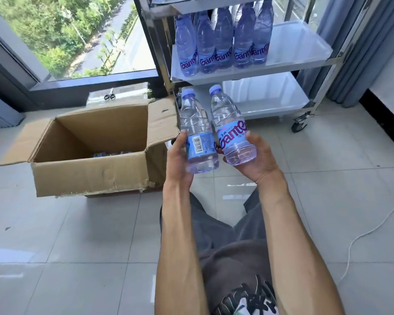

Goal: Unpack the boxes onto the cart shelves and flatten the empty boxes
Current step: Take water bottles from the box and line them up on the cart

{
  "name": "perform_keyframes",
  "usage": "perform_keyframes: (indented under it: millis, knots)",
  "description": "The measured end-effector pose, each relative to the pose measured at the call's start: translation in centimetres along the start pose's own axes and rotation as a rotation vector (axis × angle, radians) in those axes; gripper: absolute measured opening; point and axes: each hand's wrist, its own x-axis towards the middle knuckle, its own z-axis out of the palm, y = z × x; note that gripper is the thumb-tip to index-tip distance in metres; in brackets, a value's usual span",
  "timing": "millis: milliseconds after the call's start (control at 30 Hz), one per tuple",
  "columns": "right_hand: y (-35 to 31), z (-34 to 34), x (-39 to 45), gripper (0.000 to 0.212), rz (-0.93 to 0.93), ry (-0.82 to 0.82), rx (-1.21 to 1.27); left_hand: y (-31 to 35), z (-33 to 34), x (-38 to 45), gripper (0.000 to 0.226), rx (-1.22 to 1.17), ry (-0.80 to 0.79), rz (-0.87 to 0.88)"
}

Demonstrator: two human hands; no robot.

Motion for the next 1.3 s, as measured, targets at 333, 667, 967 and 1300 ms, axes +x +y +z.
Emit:
perform_keyframes:
  millis: [333, 667, 967, 1300]
  knots:
    - [0.2, -0.9, 1.9, 0.097, -0.059, 0.090, 0.050, -1.3, 0.7, 0.7, 0.099, -0.213, -0.036, -0.216]
    - [-1.5, -2.6, 3.4, 0.057, -0.032, 0.134, -0.109, -1.5, 1.7, 3.3, 0.071, -0.204, -0.021, -0.261]
    - [-5.7, -5.0, 2.0, 0.062, -0.166, 0.386, -0.312, -3.8, 7.2, 4.6, 0.067, -0.199, -0.055, -0.362]
    - [-11.3, -8.2, -3.9, 0.032, -0.279, 0.551, -0.462, -8.9, 13.6, 6.3, 0.071, -0.072, -0.141, -0.470]
